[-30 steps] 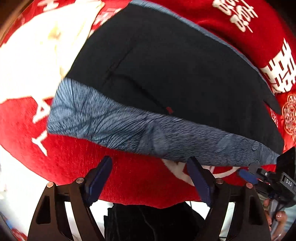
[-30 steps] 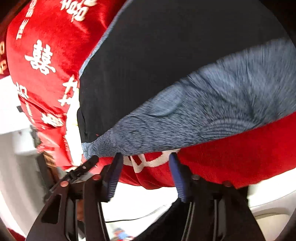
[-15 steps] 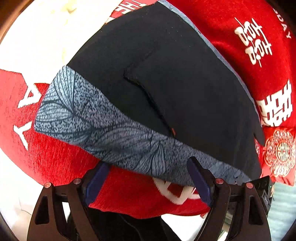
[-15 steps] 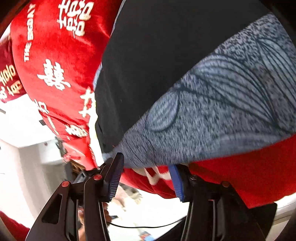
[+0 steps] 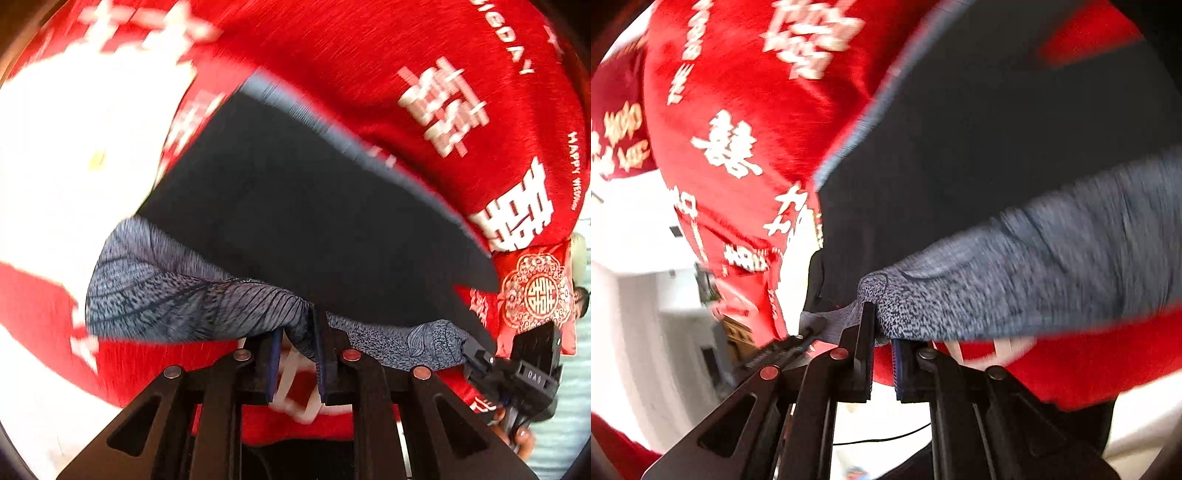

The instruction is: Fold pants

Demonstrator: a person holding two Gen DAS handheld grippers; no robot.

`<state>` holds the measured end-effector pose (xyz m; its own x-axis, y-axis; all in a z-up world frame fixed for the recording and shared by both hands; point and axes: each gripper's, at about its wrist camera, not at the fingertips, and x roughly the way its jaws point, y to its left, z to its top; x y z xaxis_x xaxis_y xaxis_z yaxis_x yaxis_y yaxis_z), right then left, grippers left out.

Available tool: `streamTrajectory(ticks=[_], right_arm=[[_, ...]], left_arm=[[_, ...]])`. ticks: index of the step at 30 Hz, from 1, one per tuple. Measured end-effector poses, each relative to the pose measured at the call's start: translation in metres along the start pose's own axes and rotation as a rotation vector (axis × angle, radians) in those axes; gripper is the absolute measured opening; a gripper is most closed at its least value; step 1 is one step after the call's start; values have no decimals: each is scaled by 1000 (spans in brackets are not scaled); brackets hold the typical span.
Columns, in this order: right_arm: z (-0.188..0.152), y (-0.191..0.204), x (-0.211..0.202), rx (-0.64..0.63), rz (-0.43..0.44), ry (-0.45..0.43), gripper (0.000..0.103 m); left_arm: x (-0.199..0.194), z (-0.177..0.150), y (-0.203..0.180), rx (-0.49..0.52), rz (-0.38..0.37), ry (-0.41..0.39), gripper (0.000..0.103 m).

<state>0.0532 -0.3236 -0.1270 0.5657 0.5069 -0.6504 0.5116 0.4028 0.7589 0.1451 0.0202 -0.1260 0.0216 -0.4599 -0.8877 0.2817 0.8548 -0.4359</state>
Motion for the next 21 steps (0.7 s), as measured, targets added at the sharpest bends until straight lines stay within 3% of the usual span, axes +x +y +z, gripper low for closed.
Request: streamTrajectory(ticks=[5,10,14,15,17,18,19,21], right_arm=[[105,27,18,-124,-22,49,9],[206,27,68,-191,-112,79,11],[251,2,115,-172,-228,150,13],[256,-7,127,-156,-260,177,13],[261,-9,132,-154,-241,184,14],[260,-5,130,-169,-229,190,24],[257,1,125,-189,-223,189,50],[246,15,109,-239,-227,176,87]], left_arm=[[28,92,-34,56,36,-107,18],[92,173,-51,72,119,-167,18],[147,205,-57,84,276,-139,18],[152,209,-54,70,293,-124,18],[148,211,-52,43,280,-125,18],[142,210,-52,47,295,-129,18],[134,208,-56,70,334,-138,18],[126,200,-68,141,388,-146,18]])
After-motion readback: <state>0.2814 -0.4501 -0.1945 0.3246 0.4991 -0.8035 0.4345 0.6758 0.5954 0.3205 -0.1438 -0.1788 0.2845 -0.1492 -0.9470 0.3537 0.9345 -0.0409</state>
